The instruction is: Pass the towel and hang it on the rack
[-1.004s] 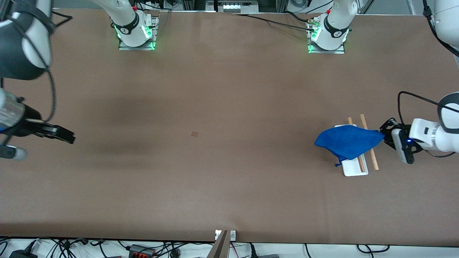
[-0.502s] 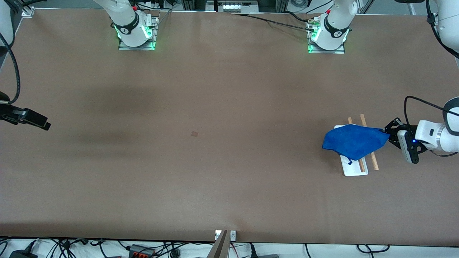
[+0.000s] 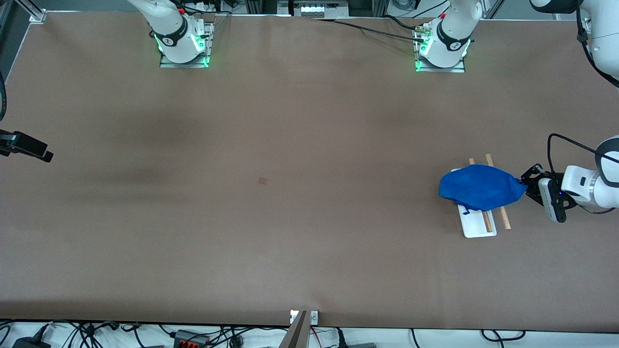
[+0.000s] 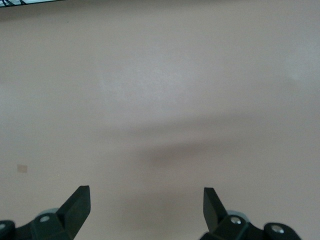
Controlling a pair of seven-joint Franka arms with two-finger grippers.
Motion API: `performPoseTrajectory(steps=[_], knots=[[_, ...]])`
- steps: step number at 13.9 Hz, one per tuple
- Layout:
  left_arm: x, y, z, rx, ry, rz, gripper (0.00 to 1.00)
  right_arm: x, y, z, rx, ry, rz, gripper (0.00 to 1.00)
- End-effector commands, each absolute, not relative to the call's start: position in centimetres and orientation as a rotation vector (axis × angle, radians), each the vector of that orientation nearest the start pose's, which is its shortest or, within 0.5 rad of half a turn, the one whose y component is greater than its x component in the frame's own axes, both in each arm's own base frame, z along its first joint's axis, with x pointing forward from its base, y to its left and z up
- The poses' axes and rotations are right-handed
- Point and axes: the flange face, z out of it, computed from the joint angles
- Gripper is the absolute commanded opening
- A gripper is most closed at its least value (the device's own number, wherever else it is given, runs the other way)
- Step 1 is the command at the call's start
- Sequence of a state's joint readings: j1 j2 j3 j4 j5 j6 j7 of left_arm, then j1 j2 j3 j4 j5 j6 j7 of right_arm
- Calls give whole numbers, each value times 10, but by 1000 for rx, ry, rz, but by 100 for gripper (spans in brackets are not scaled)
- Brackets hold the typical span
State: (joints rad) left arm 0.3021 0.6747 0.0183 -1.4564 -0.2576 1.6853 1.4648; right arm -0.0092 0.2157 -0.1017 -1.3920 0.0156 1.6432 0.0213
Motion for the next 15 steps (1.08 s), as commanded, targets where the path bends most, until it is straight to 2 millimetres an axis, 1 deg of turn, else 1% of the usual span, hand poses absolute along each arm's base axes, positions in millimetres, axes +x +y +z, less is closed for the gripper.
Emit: performPoseTrajectory(steps=[1, 2, 3, 4, 5, 6, 7, 9, 10, 13, 15], knots=[[644, 191, 249, -3096, 1877, 189, 0, 616, -46, 592, -3153, 143, -75, 100], [643, 192, 247, -3101, 1874, 188, 0, 616, -44, 592, -3157, 138, -72, 100], [644, 192, 247, -3097, 1874, 184, 0, 617, -39, 592, -3175, 115, -70, 100], [644, 191, 247, -3107, 1861, 181, 4, 614, -34, 594, -3194, 90, -65, 100], [644, 192, 246, -3118, 1849, 180, 30, 609, -33, 590, -3193, 87, -55, 100], [644, 193, 246, -3122, 1848, 171, 69, 601, -35, 586, -3189, 93, -50, 100], [640, 207, 247, -3141, 1825, 153, 100, 590, -37, 580, -3185, 96, -67, 100], [640, 206, 252, -3145, 1817, 150, 100, 573, -36, 572, -3180, 91, -115, 100], [641, 204, 253, -3142, 1824, 153, 100, 567, -36, 568, -3179, 90, -106, 100], [642, 198, 262, -3133, 1850, 170, 100, 566, -38, 569, -3179, 100, -94, 100], [647, 200, 274, -3115, 1854, 158, 100, 572, -38, 567, -3178, 89, -96, 100]])
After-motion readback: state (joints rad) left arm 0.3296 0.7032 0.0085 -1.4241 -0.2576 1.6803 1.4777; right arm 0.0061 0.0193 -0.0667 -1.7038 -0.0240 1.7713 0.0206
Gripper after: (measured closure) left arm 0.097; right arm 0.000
